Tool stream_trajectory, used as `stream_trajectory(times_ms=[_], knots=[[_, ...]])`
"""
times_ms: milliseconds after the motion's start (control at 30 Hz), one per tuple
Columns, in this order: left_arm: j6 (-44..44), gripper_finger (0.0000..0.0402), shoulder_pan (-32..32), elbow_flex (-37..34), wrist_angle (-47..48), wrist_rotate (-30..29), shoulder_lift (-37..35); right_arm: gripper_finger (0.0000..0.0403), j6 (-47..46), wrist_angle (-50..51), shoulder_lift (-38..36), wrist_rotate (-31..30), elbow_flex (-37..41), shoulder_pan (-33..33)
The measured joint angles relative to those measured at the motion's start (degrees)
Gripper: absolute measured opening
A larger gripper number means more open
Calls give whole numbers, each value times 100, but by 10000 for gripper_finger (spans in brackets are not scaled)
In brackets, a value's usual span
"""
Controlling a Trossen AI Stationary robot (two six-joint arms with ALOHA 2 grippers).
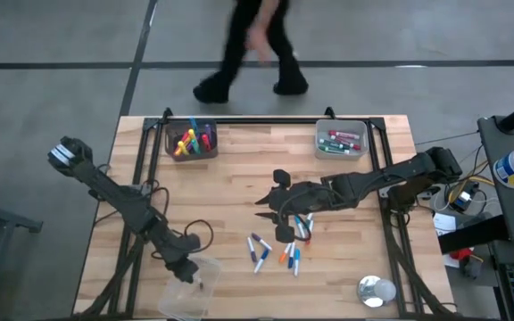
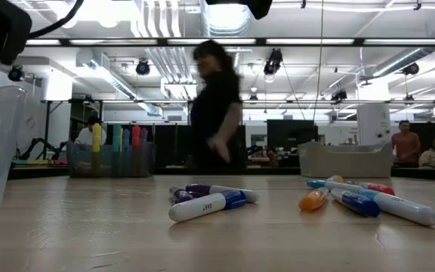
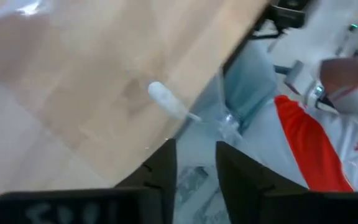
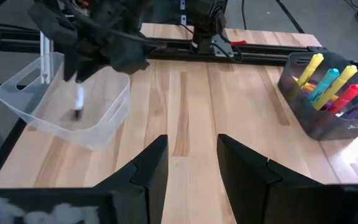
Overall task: Pick & Place Markers
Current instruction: Put the black and white highlighter pen into the transparent bin, then put the light blue and white highlighter pen into the transparent bin
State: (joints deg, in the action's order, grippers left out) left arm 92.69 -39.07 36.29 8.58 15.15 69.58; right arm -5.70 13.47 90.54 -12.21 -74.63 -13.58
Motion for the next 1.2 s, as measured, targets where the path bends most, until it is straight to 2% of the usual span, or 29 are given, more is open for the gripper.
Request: stream_trajectory(times_ms=[167,333,467,600,767,900,1100,1200], knots=[[-76,152,2,0,-331,123,-37,128,-51,12,0,5,7,0],[-577,168,13,0,-658,51,-46,129,-230,316,51,57,7,-13],[-1255,169,17,0,-1109,-378,-51,128,-812,1003,55,68,11,-13],[-2056,169,22,0,-1545,-962,-51,122,-1869,1944,57,68,13,-13],[-3835,169,22,0,-2310,-1926,-51,118,-2930,2712,185,40,58,-13],[-5372,169,24,0,-3082,-2911,-51,120,-3398,2776,441,21,98,-11],[-7216,169,31,2,-4371,-3092,-51,116,-3804,2911,918,-30,178,-2],[-7753,169,33,2,-4977,-3094,-51,111,-4068,3214,1185,-177,210,4]])
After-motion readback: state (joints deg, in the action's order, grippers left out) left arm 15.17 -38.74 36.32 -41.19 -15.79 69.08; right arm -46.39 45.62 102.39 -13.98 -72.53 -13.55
